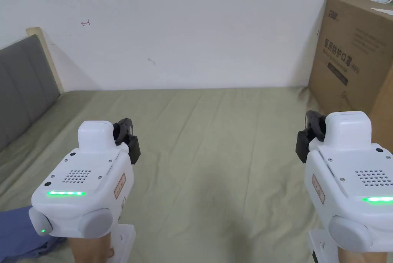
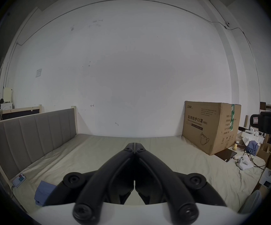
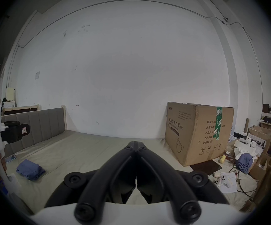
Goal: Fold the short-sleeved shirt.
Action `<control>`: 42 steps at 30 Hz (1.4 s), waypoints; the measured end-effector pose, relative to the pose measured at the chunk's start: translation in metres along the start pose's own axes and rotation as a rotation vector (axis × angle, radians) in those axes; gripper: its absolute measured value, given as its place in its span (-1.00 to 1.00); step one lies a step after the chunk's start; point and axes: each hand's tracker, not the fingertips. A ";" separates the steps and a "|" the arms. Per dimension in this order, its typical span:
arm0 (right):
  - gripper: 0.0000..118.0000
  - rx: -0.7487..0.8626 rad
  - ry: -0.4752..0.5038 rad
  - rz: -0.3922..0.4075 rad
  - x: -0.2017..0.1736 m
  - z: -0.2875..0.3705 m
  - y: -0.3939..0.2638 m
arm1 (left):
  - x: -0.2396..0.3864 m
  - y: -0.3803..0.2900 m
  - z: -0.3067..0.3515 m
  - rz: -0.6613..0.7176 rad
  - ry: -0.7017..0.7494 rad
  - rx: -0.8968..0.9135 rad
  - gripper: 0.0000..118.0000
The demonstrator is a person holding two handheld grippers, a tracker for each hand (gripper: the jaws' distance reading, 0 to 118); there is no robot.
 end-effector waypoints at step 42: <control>-0.89 -0.004 0.007 0.022 -0.006 0.003 0.003 | -0.004 -0.001 0.003 -0.018 0.003 0.010 -0.94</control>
